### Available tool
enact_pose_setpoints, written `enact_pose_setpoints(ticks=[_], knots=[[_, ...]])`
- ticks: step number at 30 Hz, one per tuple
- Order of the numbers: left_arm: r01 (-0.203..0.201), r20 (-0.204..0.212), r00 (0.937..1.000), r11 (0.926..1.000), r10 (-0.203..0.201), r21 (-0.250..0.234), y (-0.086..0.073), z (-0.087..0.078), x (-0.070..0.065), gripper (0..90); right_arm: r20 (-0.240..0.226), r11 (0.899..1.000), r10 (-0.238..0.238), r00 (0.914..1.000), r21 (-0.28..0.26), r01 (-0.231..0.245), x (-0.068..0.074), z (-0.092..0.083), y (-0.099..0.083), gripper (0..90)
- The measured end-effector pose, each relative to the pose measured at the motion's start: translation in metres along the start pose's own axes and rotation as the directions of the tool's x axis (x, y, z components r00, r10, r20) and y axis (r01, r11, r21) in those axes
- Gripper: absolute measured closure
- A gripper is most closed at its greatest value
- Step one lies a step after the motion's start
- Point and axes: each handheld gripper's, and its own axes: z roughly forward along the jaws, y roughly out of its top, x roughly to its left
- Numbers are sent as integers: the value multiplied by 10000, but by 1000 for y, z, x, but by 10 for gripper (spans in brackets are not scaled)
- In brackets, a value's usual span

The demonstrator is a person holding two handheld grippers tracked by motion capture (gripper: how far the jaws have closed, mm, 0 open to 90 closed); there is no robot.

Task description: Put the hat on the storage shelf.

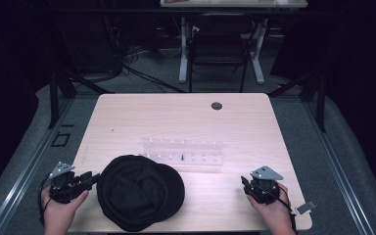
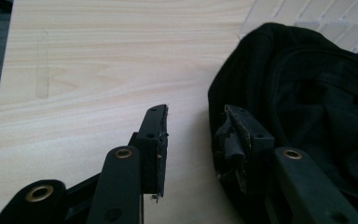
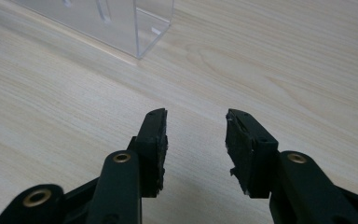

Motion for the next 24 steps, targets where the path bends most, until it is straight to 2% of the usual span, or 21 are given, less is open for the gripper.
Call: enact_pose_setpoints(ticks=[3, 4, 8, 11, 14, 15, 17, 19, 22, 24], knots=[[570, 392, 9975, 9980, -581, 291, 1, -5, 3, 623, -42, 9999, 147, 9999, 37, -147, 0, -3, -1, 586], [763, 494, 9957, 9957, -788, 520, 2, -6, 4, 615, -71, 9997, 234, 9997, -4, -234, 0, -3, -1, 590], [1261, 637, 9893, 9890, -1311, 772, 7, -13, 9, 578, -47, 9993, 350, 9994, -94, -350, -2, -5, 2, 595], [1118, 130, 9934, 9854, -1144, 1283, 15, -17, 9, 564, -46, 9991, 429, 9991, -73, -429, -2, -5, 2, 595], [1252, 41, 9919, 9836, -1268, 1296, 22, -23, 9, 564, -286, 9991, 417, 9987, -114, -420, -3, -6, 3, 594], [1294, 126, 9911, 9820, -1324, 1378, 24, -25, 10, 564, -286, 9991, 417, 9987, -114, -420, -3, -6, 3, 594], [1150, 218, 9925, 9802, -1200, 1609, 29, -27, 10, 540, -450, 9987, 474, 9979, -156, -481, -4, -7, 4, 590], [808, 101, 9964, 9768, -845, 1985, 33, -29, 6, 528, -601, 9986, 486, 9970, -190, -498, -4, -7, 5, 585], [427, 66, 9989, 9709, -455, 2355, 36, -29, 2, 522, -851, 9978, 636, 9943, -151, -651, -6, -6, 6, 578], [67, -368, 9993, 9618, 35, 2738, 38, -28, -5, 539, -933, 9970, 746, 9928, -111, -759, -6, -5, 6, 574]])
